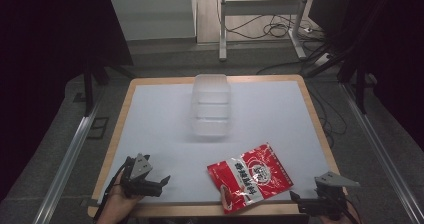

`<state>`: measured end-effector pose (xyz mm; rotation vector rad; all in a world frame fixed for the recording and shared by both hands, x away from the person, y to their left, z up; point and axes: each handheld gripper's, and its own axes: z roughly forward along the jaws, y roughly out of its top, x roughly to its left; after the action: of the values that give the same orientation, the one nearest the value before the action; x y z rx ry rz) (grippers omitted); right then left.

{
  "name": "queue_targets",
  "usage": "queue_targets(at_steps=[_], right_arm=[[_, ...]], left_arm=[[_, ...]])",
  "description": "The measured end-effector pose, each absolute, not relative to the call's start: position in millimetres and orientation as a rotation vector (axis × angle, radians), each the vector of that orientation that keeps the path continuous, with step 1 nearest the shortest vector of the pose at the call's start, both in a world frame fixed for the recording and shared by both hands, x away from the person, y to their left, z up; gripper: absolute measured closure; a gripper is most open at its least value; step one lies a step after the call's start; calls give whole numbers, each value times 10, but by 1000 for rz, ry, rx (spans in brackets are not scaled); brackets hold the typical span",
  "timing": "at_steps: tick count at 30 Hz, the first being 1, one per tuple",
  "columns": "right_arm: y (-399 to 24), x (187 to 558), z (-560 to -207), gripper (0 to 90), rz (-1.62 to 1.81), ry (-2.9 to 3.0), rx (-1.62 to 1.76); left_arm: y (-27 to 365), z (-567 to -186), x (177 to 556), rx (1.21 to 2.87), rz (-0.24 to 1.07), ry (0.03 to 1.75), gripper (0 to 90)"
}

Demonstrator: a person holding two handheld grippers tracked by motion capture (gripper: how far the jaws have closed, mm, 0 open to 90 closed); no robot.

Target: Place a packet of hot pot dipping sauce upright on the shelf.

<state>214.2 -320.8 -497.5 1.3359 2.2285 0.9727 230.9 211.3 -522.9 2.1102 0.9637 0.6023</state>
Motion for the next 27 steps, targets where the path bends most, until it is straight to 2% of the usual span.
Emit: queue_targets(at_steps=[7,27], right_arm=[[-3295,2171,-4983,0,1065,2206,1305],[-3241,2184,-5007,0,993,2218,1259]], left_arm=[[2103,-5231,2304,2120,607,951,26],[2108,-5229,2304,2116,602,954,25]])
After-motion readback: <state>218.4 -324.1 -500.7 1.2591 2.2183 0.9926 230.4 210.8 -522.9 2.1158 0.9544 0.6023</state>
